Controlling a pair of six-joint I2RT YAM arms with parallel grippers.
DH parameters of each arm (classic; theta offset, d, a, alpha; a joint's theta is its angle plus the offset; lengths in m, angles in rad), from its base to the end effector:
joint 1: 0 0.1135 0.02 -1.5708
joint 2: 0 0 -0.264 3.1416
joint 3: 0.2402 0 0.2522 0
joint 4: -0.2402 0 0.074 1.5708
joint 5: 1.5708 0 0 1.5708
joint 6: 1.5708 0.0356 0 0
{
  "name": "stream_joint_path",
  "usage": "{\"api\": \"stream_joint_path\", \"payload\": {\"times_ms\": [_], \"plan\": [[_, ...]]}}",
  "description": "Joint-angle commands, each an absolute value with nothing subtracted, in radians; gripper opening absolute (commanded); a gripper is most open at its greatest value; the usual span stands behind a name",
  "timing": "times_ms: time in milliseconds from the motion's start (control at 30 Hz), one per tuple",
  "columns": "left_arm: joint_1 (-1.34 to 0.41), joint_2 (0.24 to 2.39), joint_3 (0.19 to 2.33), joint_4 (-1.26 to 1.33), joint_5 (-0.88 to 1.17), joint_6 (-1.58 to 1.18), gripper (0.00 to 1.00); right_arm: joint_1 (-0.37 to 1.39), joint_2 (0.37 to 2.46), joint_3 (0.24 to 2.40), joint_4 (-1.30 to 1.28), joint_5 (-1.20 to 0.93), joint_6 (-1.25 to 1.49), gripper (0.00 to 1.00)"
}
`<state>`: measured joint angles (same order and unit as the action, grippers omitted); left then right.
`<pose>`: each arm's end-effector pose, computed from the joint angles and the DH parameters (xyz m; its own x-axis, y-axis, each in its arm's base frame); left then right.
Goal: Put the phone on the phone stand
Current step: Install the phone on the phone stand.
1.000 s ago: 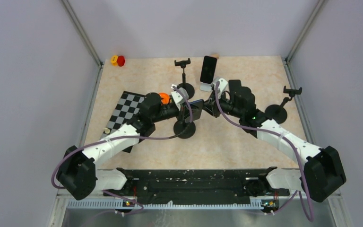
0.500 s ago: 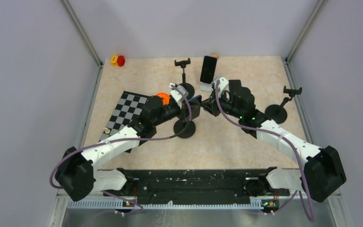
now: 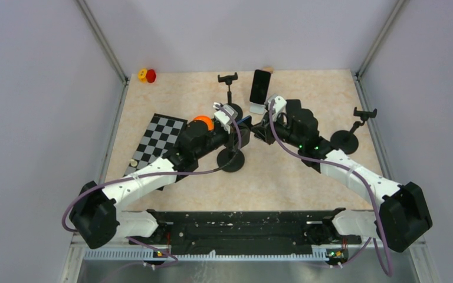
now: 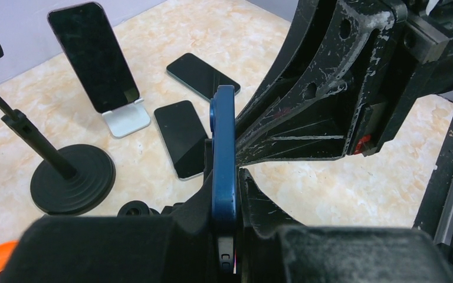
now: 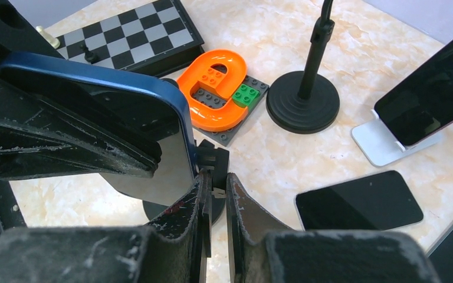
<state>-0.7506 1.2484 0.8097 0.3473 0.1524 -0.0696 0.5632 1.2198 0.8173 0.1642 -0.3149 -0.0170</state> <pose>0.2101 -0.2033 0.3042 -0.1212 0.0190 -0.9925 0.7782 0.6225 -0.0831 0.2333 0.1604 0.2952 -0.1866 -0.1369 -0.9728 -0.7654 0.6411 0.0566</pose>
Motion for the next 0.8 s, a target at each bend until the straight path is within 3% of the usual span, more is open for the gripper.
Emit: {"api": "stream_joint_path", "payload": {"times_ms": [0,333,767], "plan": [[-0.726,1.261,0.800,0.180,0.014,-0.065,0.00,0.510,1.166,0.782,0.190,-0.218,-0.082,0.00],[-0.726,1.283,0.798,0.215,0.028,-0.043,0.00,0.537,1.174,0.784,0.196,-0.408,-0.098,0.00],[-0.727,1.290,0.792,0.236,0.047,0.017,0.00,0.577,1.191,0.799,0.174,-0.505,-0.123,0.16]]}}
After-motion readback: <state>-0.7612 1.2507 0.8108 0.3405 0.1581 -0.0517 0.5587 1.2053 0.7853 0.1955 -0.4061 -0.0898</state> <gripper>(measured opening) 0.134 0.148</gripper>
